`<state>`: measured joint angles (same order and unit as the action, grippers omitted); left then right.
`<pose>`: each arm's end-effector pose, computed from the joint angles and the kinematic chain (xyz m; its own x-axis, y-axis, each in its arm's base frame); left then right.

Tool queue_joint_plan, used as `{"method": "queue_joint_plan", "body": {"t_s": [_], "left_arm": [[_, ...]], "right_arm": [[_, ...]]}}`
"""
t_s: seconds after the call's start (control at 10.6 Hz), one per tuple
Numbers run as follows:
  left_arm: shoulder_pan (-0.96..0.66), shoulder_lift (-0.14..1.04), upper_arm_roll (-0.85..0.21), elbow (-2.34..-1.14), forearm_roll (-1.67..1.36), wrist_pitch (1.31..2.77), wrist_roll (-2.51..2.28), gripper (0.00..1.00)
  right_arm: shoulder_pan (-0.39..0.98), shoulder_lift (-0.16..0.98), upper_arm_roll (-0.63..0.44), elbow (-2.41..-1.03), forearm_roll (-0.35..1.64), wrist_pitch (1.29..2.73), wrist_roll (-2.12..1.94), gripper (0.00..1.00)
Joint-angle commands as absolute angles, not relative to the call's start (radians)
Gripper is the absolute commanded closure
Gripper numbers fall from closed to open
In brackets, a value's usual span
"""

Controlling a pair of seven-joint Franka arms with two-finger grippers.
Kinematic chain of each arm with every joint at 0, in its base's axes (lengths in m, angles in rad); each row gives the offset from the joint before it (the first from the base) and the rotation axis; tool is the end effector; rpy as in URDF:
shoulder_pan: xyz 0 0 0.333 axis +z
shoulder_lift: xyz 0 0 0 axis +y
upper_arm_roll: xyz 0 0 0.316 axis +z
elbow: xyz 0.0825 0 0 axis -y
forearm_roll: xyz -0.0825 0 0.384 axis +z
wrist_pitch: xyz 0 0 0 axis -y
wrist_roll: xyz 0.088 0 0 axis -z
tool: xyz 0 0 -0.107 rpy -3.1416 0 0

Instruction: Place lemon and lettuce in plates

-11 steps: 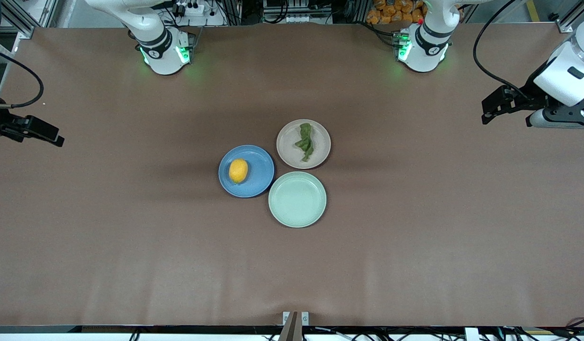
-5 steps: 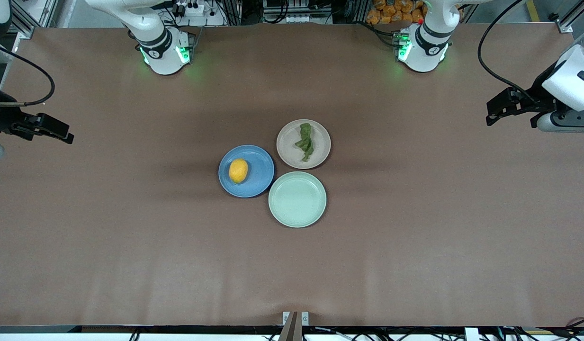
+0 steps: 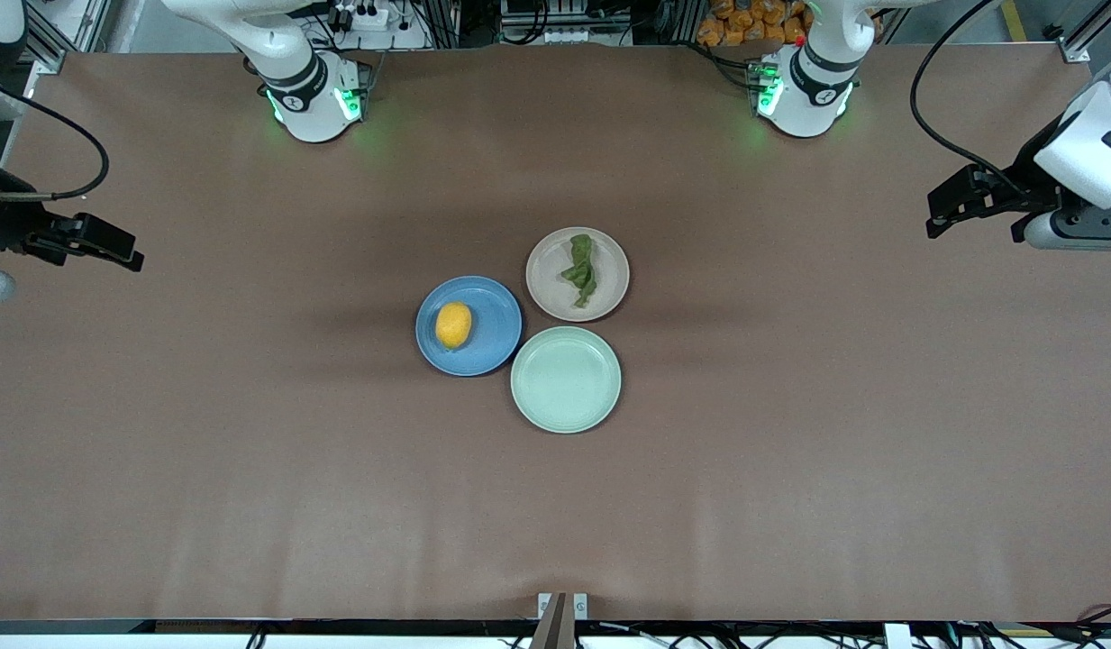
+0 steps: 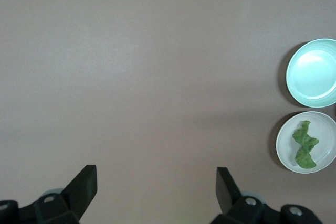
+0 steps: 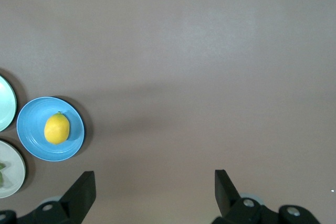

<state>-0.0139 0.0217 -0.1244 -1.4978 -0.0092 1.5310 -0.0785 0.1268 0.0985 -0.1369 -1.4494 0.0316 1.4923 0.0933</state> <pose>0.5524 -0.0771 0.6433 0.9981 -0.0601 0.0107 -0.0602 -0.9981 0.0128 0.5769 0.0020 0.6194 0.9933 -0.1008 -0.0561 -0.1017 -0.9947 -0.0130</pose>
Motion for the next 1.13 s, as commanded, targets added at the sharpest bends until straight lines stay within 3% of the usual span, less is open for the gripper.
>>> {"method": "queue_joint_plan", "body": {"t_s": [0.0, 1.03], "left_arm": [[-0.023, 0.026, -0.121, -1.474, 0.003, 1.509, -0.051, 0.00], [-0.023, 0.026, -0.123, -1.474, 0.002, 1.508, -0.051, 0.00]], "right_arm": [[0.123, 0.080, -0.130, -1.448, 0.011, 1.476, 0.086, 0.00], [0.123, 0.063, -0.129, -1.457, -0.006, 1.474, 0.084, 0.00]]}}
